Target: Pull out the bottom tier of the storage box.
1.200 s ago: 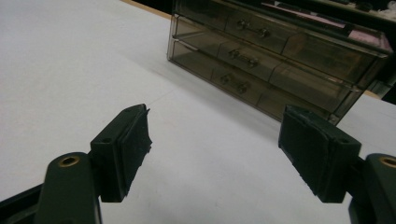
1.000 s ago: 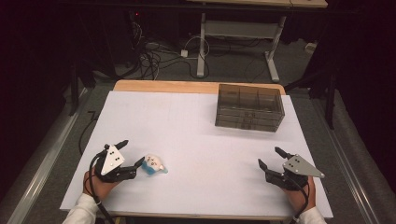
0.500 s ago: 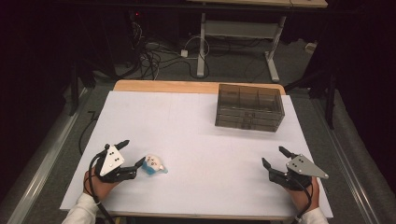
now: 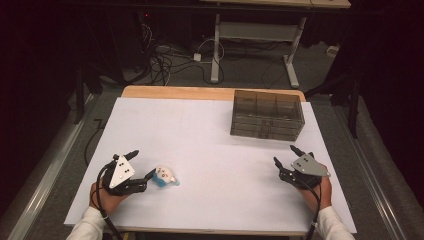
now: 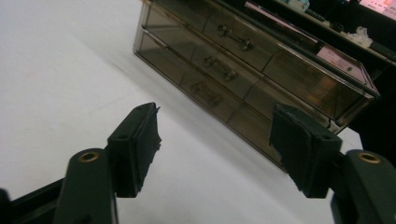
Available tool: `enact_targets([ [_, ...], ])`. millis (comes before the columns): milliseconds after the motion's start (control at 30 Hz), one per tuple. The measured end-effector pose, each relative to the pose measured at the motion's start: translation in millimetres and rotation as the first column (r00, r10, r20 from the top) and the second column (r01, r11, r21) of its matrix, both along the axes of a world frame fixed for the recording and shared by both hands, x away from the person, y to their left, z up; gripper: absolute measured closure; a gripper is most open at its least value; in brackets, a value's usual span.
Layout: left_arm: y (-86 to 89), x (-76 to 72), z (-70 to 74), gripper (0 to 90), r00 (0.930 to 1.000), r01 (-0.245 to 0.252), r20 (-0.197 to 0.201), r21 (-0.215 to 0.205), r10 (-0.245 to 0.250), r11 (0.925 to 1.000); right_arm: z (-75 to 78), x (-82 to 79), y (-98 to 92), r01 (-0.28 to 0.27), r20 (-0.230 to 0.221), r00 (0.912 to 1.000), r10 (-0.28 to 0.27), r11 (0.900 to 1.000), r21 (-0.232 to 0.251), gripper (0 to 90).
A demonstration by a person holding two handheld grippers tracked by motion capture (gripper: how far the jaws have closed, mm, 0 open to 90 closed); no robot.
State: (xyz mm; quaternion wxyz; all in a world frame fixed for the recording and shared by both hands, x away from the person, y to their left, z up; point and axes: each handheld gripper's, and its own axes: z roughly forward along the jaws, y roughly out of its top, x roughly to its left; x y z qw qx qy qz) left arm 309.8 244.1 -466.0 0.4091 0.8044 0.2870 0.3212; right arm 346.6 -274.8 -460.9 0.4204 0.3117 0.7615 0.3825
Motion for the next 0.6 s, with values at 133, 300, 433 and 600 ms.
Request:
enact_targets([
  [133, 2.1, -0.2, 0.4, 19.1, 1.0, -0.003, 0.007, -0.011, 0.003, 0.9999, -4.3, 22.8, 8.6, 0.031, 0.003, 0.9995, -0.031, 0.995, -0.096, 36.4],
  [300, 2.6, 0.5, -0.7, 19.1, 1.0, -0.007, 0.003, -0.001, 0.007, 1.0, -11.1, 44.2, 15.9, 0.043, -0.03, 0.9984, -0.047, 0.99, -0.136, 37.6],
  [433, 1.8, 0.9, -1.4, 19.1, 1.0, -0.002, 0.001, 0.005, 0.002, 1.0, -19.6, 58.2, 20.6, 0.058, -0.053, 0.9963, -0.068, 0.982, -0.181, 39.9],
  [600, -0.3, 1.4, -2.5, 19.1, 1.0, 0.005, -0.002, 0.015, -0.005, 0.9999, -22.9, 69.2, 29.7, 0.068, -0.032, 0.9963, -0.08, 0.963, -0.261, 43.9],
])
